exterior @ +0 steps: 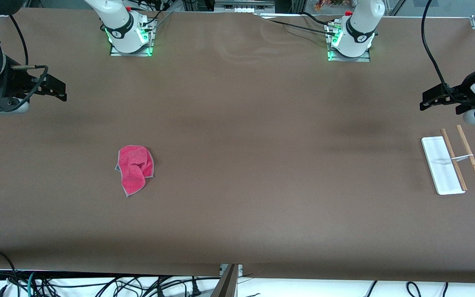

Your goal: Pass towel and hang on rack

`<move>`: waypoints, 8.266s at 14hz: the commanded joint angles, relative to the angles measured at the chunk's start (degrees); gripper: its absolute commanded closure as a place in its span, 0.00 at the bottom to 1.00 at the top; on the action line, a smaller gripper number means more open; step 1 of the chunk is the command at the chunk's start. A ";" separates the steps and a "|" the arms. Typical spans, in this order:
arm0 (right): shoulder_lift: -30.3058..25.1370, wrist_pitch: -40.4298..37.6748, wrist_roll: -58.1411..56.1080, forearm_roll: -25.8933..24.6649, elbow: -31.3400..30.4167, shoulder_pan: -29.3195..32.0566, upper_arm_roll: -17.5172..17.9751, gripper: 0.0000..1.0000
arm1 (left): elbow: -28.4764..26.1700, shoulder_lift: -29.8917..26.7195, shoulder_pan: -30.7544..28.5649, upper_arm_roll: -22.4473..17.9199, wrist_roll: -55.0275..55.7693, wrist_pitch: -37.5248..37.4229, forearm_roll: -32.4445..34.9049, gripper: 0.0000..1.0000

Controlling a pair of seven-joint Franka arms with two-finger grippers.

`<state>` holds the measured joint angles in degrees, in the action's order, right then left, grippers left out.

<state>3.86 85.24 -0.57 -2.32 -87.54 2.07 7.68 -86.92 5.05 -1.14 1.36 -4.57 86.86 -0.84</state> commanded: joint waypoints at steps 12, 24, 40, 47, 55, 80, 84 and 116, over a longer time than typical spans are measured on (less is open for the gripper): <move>1.06 -0.16 -0.13 0.12 2.11 0.75 0.66 0.00 | -1.06 -0.65 -0.18 2.33 -0.70 2.44 4.18 0.00; 1.06 -0.16 -0.13 0.12 2.11 0.75 0.66 0.00 | -0.80 -1.00 0.08 2.68 -0.79 -1.25 4.09 0.00; 18.45 19.93 -1.00 0.04 2.02 -1.09 0.75 0.00 | -0.98 -0.83 -0.53 2.77 -0.79 -1.17 4.00 0.00; 31.46 44.10 -19.79 -1.10 2.11 -2.94 0.67 0.00 | -0.97 -0.83 -0.45 2.77 -0.79 -1.17 4.00 0.00; 39.11 56.78 -34.66 -5.85 2.02 -3.12 0.66 0.00 | -0.89 -0.83 -0.18 2.86 -0.79 -1.17 4.09 0.00; 43.69 56.27 -43.20 -8.23 1.32 -3.21 0.23 0.00 | -0.80 -1.00 0.08 3.12 -0.70 -1.25 4.09 0.00; 43.43 53.37 -43.29 -8.14 1.41 -3.21 0.31 0.00 | -0.80 -1.00 0.08 3.12 -0.70 -1.25 4.09 0.00; 43.34 47.83 -39.77 -7.52 1.50 -3.47 0.58 1.00 | -0.80 -1.00 0.08 3.12 -0.70 -1.25 4.09 0.00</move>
<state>46.96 134.63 -41.52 -9.54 -86.64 -1.63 7.95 -87.31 4.99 -1.20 4.43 -4.57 86.00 1.94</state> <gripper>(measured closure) 0.982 0.000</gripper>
